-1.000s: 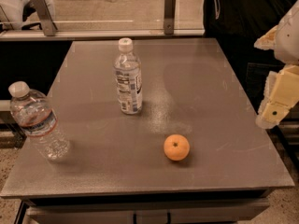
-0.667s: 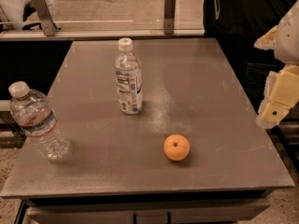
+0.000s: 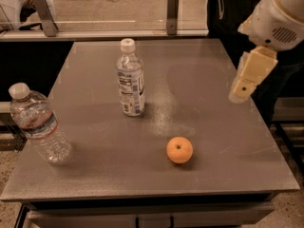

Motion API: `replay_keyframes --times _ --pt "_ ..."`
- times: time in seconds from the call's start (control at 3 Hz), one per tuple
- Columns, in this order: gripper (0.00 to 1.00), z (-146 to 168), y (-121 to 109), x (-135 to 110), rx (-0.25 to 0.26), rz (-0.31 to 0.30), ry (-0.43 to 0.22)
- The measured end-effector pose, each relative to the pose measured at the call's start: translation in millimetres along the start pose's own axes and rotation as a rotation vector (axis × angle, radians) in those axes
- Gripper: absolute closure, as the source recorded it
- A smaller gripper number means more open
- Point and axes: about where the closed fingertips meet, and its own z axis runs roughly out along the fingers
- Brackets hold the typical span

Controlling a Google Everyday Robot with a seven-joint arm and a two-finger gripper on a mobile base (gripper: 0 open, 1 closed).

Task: Pick blue plastic bottle

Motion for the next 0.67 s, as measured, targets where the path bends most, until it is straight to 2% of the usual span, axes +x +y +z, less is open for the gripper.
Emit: replay_keyframes --times 0.33,0.67 --pt "0.0 10.0 -39.3 -33.7 0.047 0.026 -0.058" --pt "0.0 20.7 -69.7 -66.7 0.06 0.058 -0.133"
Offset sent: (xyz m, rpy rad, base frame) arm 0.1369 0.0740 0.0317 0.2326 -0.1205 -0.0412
